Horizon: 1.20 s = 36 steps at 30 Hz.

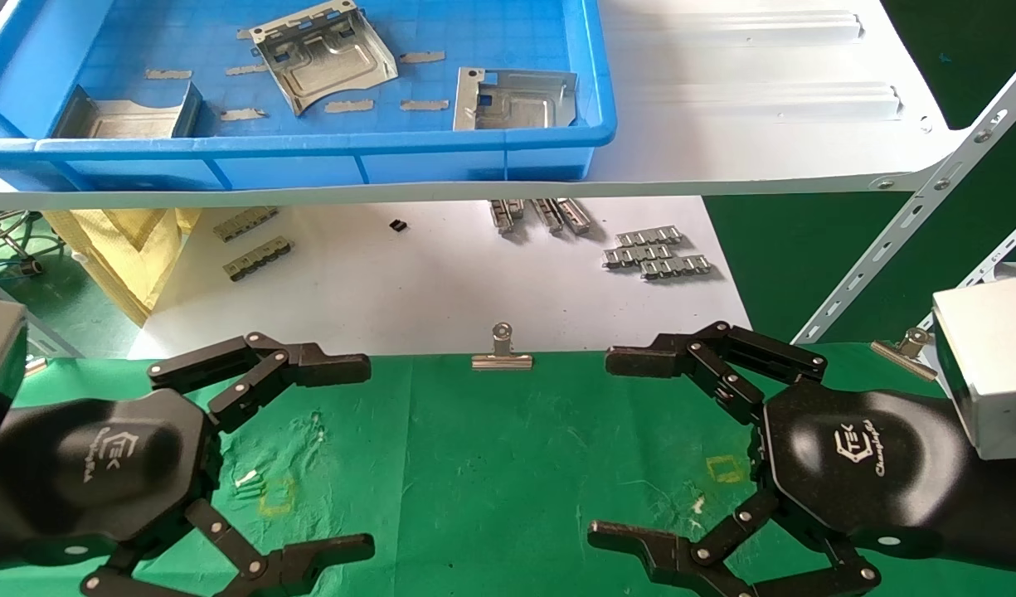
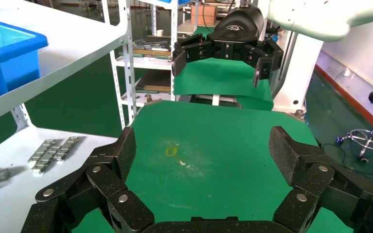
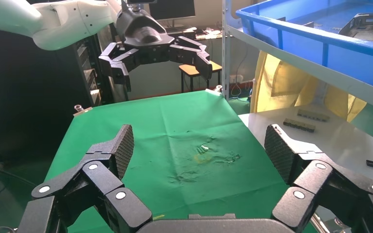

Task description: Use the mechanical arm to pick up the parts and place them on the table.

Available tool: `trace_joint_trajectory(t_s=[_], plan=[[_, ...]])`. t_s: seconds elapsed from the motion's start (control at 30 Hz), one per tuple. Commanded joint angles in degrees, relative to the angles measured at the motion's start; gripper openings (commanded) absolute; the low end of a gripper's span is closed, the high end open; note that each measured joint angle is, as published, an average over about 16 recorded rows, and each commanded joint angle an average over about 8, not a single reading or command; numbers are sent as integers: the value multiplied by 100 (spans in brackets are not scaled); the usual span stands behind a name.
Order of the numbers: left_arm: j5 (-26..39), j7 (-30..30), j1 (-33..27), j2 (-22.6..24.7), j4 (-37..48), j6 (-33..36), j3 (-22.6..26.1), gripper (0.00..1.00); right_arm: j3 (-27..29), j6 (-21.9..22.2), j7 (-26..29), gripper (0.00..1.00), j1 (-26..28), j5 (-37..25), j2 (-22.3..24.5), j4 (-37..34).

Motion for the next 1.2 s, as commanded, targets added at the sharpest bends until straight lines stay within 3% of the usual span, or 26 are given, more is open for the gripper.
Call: trace_joint_trajectory(t_s=[0.03, 0.43, 0.47, 0.73, 1.2], plan=[[0, 0, 0, 0, 0, 0, 0, 100, 0, 0, 0, 100, 0, 0, 0, 0], [0, 0, 0, 0, 0, 0, 0, 100, 0, 0, 0, 100, 0, 0, 0, 0], [0, 0, 0, 0, 0, 0, 0, 100, 0, 0, 0, 97, 0, 0, 0, 0], [0, 0, 0, 0, 0, 0, 0, 100, 0, 0, 0, 0, 0, 0, 0, 0], [0, 0, 0, 0, 0, 0, 0, 100, 0, 0, 0, 0, 0, 0, 0, 0]])
